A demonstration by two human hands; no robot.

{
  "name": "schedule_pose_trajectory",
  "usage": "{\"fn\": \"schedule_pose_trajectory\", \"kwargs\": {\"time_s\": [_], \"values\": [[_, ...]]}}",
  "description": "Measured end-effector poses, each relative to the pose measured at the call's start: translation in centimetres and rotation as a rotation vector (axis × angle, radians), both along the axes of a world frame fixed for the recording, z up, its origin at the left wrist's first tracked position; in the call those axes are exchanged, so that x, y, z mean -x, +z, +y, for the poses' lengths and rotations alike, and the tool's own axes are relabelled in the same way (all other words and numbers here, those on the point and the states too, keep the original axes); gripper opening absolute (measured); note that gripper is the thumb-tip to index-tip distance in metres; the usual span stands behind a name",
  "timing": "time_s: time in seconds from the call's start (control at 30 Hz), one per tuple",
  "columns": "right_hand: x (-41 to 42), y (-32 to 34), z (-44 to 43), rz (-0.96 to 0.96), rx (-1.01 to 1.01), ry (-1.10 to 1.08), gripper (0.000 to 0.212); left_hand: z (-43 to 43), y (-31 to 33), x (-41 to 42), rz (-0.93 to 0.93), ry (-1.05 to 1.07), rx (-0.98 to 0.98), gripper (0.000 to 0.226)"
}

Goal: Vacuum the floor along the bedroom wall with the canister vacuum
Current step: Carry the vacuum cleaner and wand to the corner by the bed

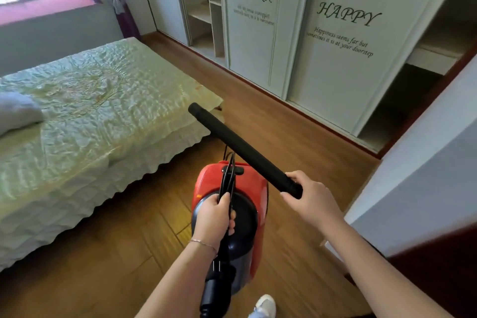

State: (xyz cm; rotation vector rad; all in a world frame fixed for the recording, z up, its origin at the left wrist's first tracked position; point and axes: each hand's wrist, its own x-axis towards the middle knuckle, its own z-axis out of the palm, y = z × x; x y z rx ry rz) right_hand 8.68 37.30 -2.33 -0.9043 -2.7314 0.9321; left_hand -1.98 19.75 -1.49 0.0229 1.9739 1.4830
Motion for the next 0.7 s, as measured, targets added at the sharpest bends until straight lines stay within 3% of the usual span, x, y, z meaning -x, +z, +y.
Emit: {"fn": "schedule_pose_trajectory", "kwargs": {"time_s": [0.27, 0.7], "values": [[10.7, 1.3, 7.7, 0.03, -0.044, -0.008, 0.046, 8.6, 2.8, 10.7, 0.054, 0.019, -0.064, 0.024], [32.2, 1.7, 21.5, 0.01, -0.046, -0.132, 0.048, 24.5, 1.3, 32.2, 0.039, -0.124, -0.1, 0.021]]}}
